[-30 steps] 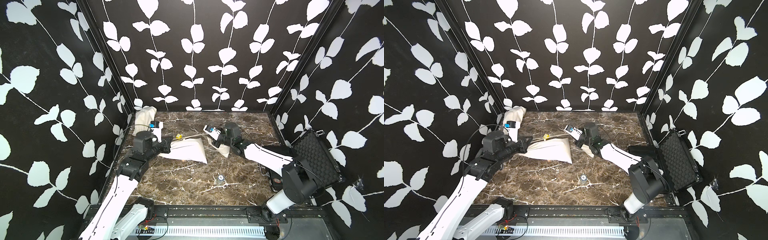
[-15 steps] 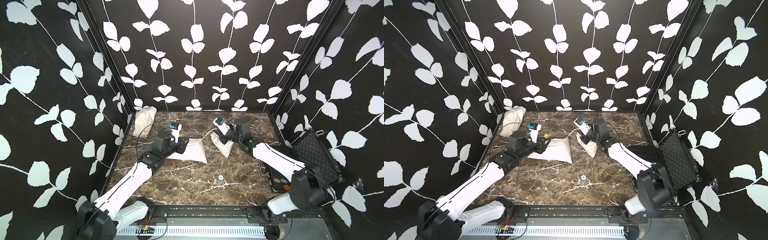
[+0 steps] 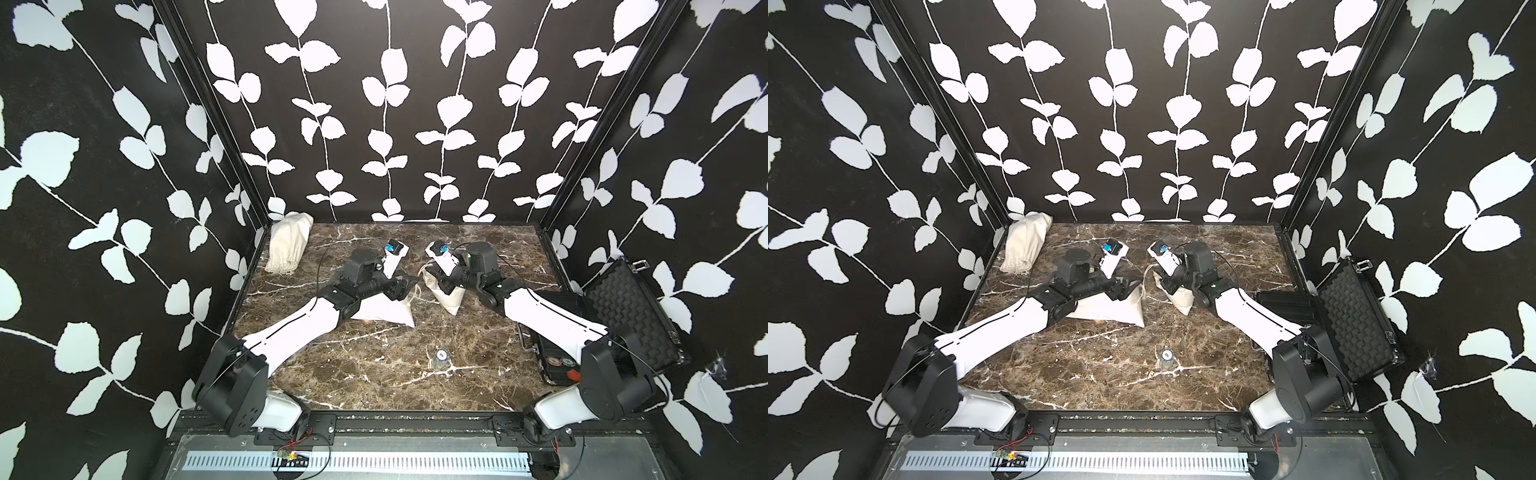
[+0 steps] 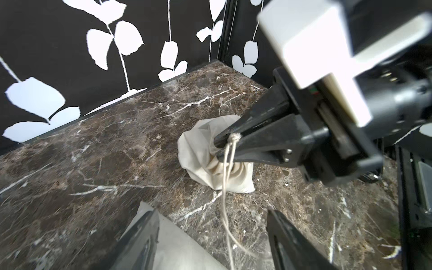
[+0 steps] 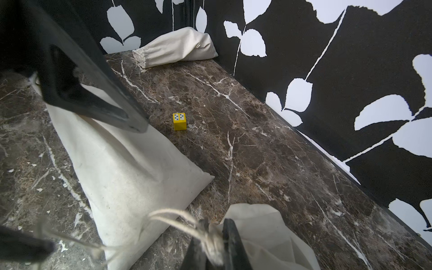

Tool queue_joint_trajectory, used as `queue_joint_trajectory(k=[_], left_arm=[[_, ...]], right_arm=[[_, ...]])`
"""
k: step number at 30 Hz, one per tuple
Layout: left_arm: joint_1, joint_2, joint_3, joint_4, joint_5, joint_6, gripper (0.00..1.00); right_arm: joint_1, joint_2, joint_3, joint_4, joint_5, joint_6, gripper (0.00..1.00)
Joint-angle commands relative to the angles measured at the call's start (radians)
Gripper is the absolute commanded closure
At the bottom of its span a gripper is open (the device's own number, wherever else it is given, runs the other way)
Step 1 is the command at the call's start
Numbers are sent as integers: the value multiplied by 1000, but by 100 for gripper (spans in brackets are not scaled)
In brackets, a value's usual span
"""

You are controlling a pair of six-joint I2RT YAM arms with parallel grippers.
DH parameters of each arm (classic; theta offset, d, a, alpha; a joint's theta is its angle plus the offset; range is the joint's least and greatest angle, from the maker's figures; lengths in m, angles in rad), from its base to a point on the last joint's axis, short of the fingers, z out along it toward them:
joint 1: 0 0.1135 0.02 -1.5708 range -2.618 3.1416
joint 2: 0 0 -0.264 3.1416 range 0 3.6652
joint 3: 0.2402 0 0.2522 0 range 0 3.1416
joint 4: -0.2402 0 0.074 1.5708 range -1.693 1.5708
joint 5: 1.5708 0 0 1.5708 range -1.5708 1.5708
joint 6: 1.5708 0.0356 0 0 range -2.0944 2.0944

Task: Close the soil bag
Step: Frap the soil bag at the center of the board.

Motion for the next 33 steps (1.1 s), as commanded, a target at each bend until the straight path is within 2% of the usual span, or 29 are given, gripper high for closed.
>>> queue_joint_trajectory(k=[1, 10, 13, 15, 17, 19, 21, 24, 27, 33], left_arm=[[-1, 50, 75, 51, 52, 55, 26], [0, 185, 157, 63, 109, 78, 37], [0, 207, 171, 64, 129, 82, 44], [0, 208, 171, 70, 141, 75, 58], [-1, 186, 159, 71, 144, 64, 83], [0, 131, 127, 77, 138, 58, 100], [1, 56, 84, 90, 124, 44, 100], [1, -63, 36, 91, 125, 8, 100], [2, -167, 13, 68, 120, -33, 100], [14, -297, 19, 18, 100, -115, 100]], right_arm=[[6, -39, -8, 36, -28, 16, 96], [6, -78, -16, 25, -49, 1, 93], [6, -81, -17, 18, -44, -8, 93], [6, -78, -21, 16, -31, -15, 92], [6, -72, -30, 18, 0, -24, 90], [6, -63, -45, 29, 70, -31, 84], [3, -32, -58, 45, 142, -33, 78], [-4, 21, -67, 71, 216, -22, 77], [-13, 77, -67, 104, 296, -1, 69], [-63, 198, -43, 125, 396, 45, 75]])
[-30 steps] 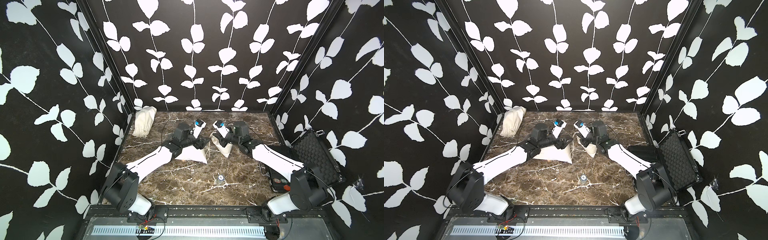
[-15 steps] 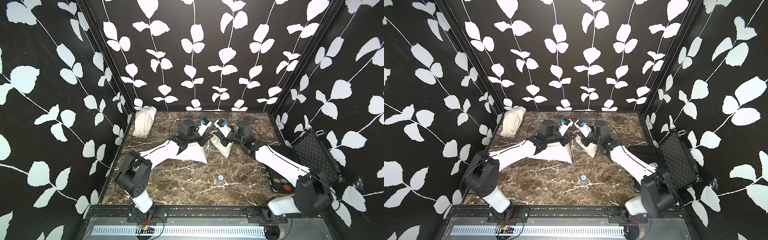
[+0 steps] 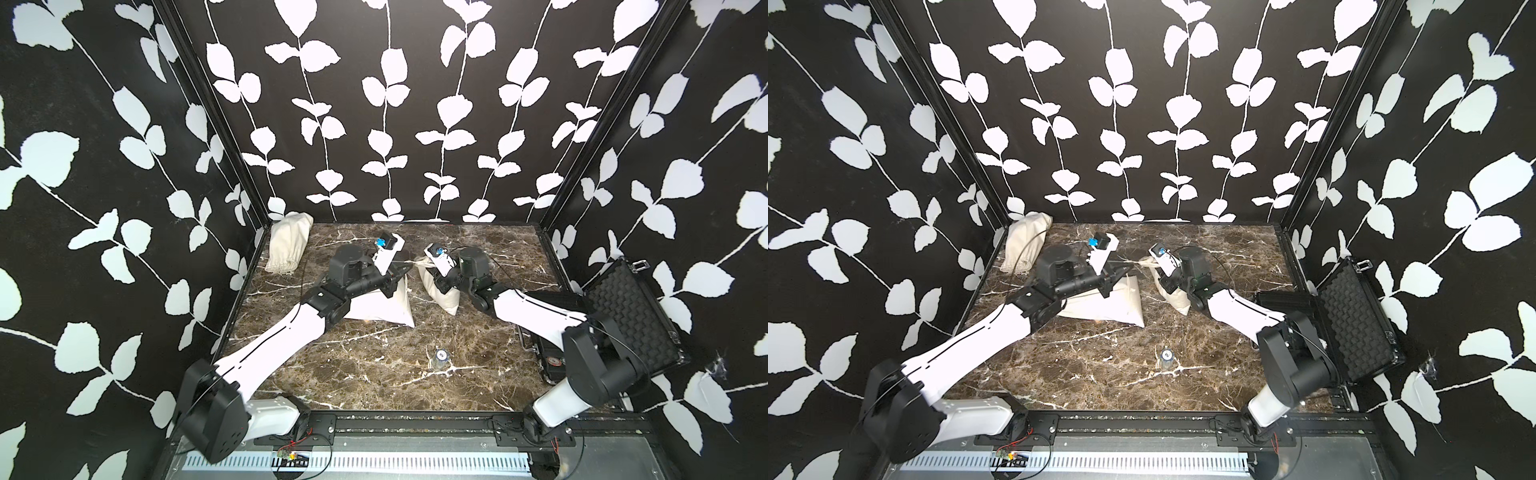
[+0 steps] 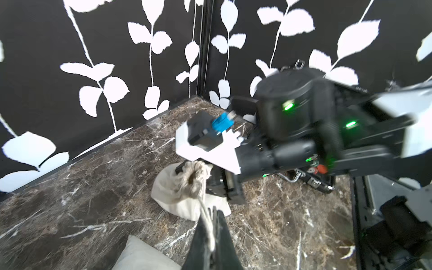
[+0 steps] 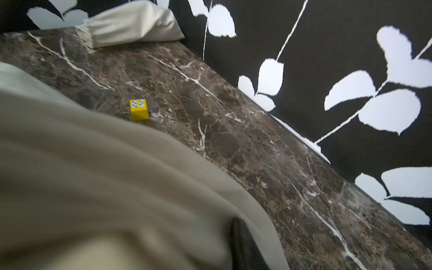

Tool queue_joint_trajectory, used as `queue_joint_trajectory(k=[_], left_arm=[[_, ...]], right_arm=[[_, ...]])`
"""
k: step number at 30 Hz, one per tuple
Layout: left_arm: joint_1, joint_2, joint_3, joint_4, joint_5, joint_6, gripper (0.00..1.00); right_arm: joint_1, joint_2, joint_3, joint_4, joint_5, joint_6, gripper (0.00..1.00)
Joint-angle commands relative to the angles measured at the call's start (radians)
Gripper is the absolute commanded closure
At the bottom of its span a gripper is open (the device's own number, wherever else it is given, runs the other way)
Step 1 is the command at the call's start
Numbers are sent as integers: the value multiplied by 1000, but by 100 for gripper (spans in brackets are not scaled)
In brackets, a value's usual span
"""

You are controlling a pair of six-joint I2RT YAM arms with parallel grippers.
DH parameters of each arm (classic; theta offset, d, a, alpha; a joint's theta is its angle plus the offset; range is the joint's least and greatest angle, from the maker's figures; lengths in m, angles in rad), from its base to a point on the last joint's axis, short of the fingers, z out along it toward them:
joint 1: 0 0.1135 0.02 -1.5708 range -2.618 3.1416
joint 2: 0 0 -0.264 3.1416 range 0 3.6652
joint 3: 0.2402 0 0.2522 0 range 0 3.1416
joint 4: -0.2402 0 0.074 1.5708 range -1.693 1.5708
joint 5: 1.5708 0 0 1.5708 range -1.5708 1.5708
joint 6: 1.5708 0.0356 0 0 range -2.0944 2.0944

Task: Close the soil bag
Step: Frap the soil bag at the center of the board.

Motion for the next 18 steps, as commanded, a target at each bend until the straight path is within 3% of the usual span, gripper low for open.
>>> queue_joint_trajectory(k=[1, 5, 10, 15, 18], left_arm=[[17, -95, 16, 63, 15, -79, 100], [53, -109, 8, 33, -4, -158, 100], [192, -182, -88, 110, 6, -323, 100], [218, -229, -65, -37, -17, -270, 100], [217, -217, -75, -21, 29, -286, 100]], right_arm=[[-61, 67, 20, -73, 194, 45, 78], [-72, 58, 25, -88, 210, 44, 88], [-113, 44, 64, -188, 400, 75, 87], [-163, 19, 70, -210, 493, 50, 81], [-162, 26, 97, -237, 468, 12, 80]])
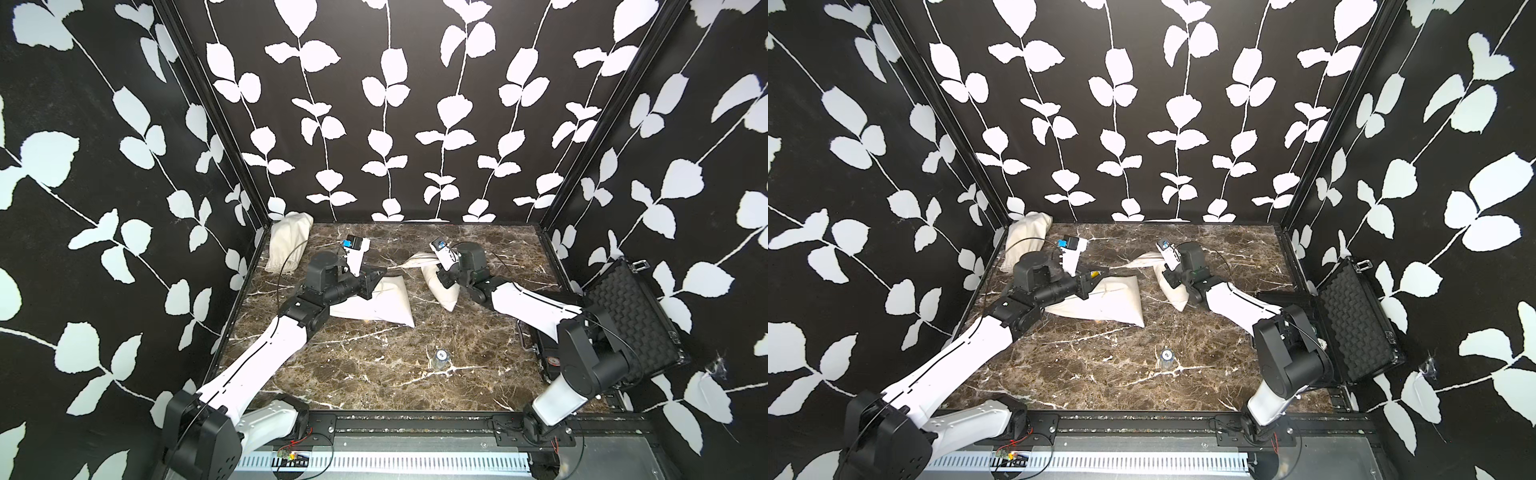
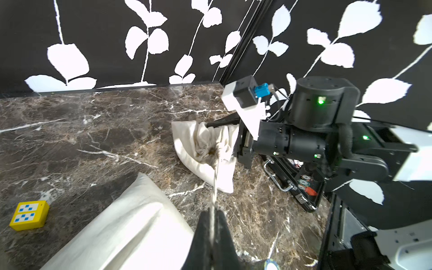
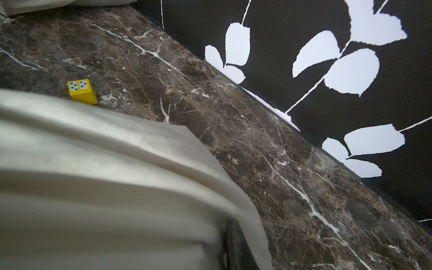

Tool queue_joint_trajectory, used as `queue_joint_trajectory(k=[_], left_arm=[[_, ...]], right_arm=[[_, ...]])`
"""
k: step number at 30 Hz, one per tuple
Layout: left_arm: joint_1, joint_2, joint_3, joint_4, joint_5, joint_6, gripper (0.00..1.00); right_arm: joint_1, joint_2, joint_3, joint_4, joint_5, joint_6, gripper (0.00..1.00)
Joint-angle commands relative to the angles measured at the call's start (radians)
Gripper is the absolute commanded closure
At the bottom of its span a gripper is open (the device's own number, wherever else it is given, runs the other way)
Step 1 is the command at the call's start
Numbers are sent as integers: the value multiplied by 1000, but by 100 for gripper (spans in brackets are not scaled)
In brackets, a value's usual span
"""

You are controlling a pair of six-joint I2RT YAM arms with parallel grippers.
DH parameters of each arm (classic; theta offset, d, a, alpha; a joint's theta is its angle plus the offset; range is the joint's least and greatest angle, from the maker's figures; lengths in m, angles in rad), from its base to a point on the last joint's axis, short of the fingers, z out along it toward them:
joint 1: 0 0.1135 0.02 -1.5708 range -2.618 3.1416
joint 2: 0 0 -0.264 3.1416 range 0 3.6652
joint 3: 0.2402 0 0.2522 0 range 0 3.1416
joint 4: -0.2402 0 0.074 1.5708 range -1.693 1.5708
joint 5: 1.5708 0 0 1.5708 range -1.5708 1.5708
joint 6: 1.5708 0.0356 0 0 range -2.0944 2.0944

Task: Close the soil bag
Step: Frap the soil bag at the center of the board.

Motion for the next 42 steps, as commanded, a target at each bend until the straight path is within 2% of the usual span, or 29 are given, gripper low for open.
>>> queue_joint_trajectory(k=[1, 3, 7, 10, 16, 20, 23, 27, 31, 34, 37, 40, 42], left_arm=[[46, -87, 39, 60, 11, -27, 100], [44, -48, 51, 60, 56, -45, 100], [38, 45, 67, 115, 130, -105, 100], [31, 69, 80, 124, 131, -125, 100], [30, 41, 86, 89, 125, -120, 100], [28, 17, 80, 85, 127, -125, 100], [28, 8, 81, 79, 129, -125, 100], [25, -4, 81, 77, 131, -126, 100], [23, -9, 84, 68, 131, -122, 100], [22, -12, 86, 72, 131, -124, 100], [21, -34, 92, 67, 156, -122, 100], [23, -103, 82, 63, 85, -117, 100], [25, -150, 85, 55, 58, -115, 100]], right_arm=[[-140, 6, 14, -113, 254, -3, 79], [-127, -14, -4, -100, 140, -11, 71], [-60, -110, -88, 10, -92, -14, 50], [4, -153, -142, 123, -190, 12, 37], [145, -193, -152, 251, -258, 21, 23], [232, -177, -115, 315, -237, 33, 21], [277, -155, -63, 307, -187, 10, 25], [302, -119, 7, 291, -127, -11, 38], [308, -103, 46, 281, -140, -14, 48], [313, -89, 72, 251, -141, -22, 61], [310, -69, 77, 202, -55, -60, 77], [270, -11, 66, 116, 78, -114, 84], [215, 34, 60, 40, 124, -97, 86]])
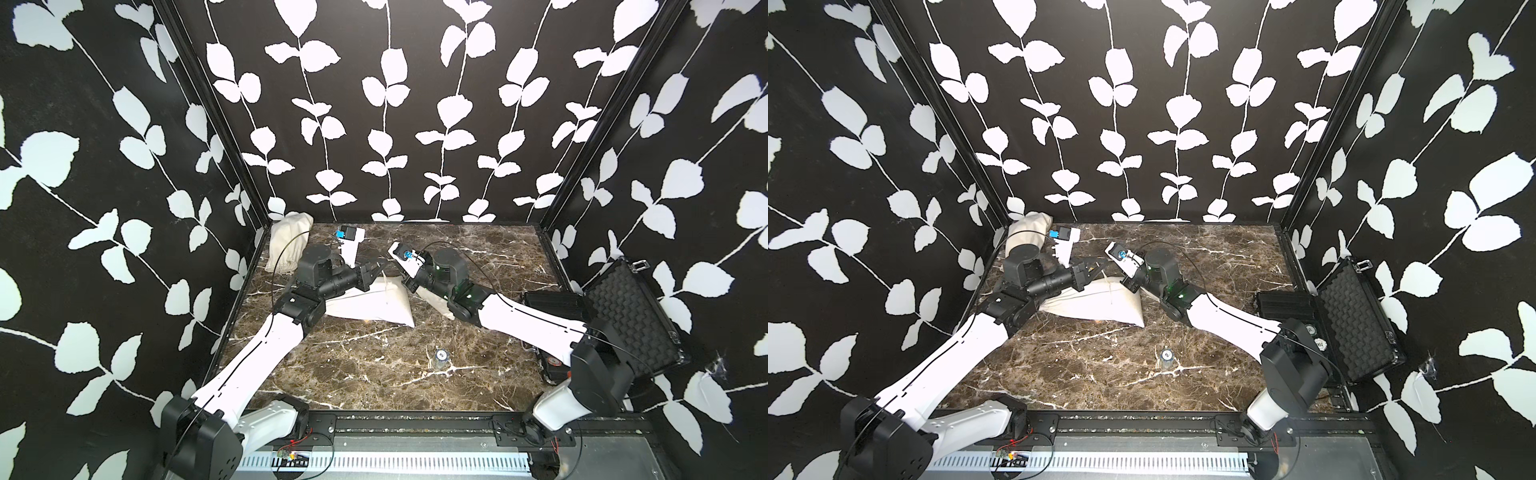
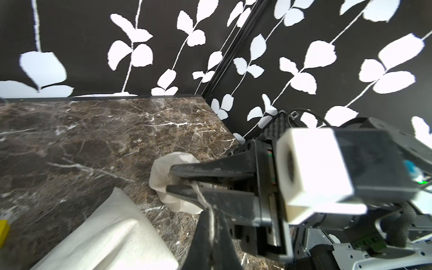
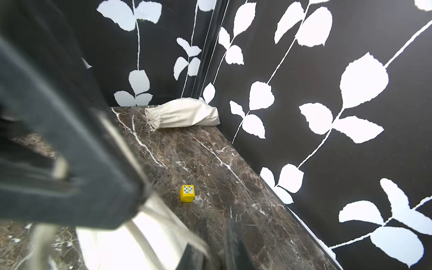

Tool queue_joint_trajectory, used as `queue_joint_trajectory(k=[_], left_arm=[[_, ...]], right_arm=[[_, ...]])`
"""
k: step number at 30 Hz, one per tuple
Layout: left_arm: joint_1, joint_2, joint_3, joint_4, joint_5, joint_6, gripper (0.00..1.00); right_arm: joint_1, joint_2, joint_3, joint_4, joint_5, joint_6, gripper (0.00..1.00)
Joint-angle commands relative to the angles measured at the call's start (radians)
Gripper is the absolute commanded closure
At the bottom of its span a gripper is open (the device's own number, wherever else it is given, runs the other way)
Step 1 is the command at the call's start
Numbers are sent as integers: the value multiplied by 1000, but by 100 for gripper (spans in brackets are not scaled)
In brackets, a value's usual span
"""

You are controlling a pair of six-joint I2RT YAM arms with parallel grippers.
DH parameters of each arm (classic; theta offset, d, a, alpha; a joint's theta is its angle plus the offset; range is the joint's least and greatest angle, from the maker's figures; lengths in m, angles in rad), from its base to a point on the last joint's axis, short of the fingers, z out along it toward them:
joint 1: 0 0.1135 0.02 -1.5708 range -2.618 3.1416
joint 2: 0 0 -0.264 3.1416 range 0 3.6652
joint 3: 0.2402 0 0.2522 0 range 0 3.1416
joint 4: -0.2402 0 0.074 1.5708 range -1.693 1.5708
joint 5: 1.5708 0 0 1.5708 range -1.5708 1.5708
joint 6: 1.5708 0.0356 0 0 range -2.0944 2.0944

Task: Close the soil bag
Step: Frap the soil bag at the center of the board, then place the soil bag at the center of the board, then pick up the soil bag at the corner of the board.

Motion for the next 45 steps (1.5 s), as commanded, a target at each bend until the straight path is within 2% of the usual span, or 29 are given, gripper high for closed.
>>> queue_joint_trajectory(k=[1, 7, 11, 19, 22, 26, 28, 30, 31, 32, 33, 36, 38, 43, 45], left_arm=[[7, -153, 36, 32, -30, 5, 100], [40, -200, 116, -76, -33, 3, 100], [63, -227, 142, -84, -44, -12, 100], [68, -259, 166, -154, -80, -4, 100], [70, -261, 127, -193, -127, 7, 100], [71, -247, 41, -242, -180, 13, 100], [71, -236, 3, -288, -261, 35, 100], [72, -217, -21, -341, -387, 69, 100], [72, -201, -25, -365, -454, 87, 95], [72, -179, -21, -395, -524, 104, 73], [72, -153, -7, -426, -597, 123, 65], [77, -40, 72, -505, -844, 195, 53], [115, 70, 148, -537, -978, 238, 37], [294, 344, 269, -495, -979, 277, 19], [351, 462, 341, -502, -961, 296, 13]], right_arm=[[-118, 97, -20, -194, 241, -7, 87], [-232, 109, -90, -299, 362, -1, 89], [-285, 110, -86, -359, 450, -9, 85], [-322, 101, -79, -399, 499, -35, 84], [-321, 74, -93, -401, 428, -16, 82], [-311, 19, -132, -373, 254, 15, 78], [-305, -48, -154, -344, 192, 33, 75], [-303, -86, -170, -320, 109, 53, 68], [-304, -111, -177, -311, 74, 62, 64], [-304, -133, -180, -302, 34, 70, 59], [-304, -155, -184, -296, 4, 76, 55], [-304, -226, -199, -293, -8, 82, 38], [-307, -290, -239, -258, 12, 77, 23], [-317, -405, -359, -154, 48, 63, 3], [-321, -428, -403, -121, 65, 60, 0]])
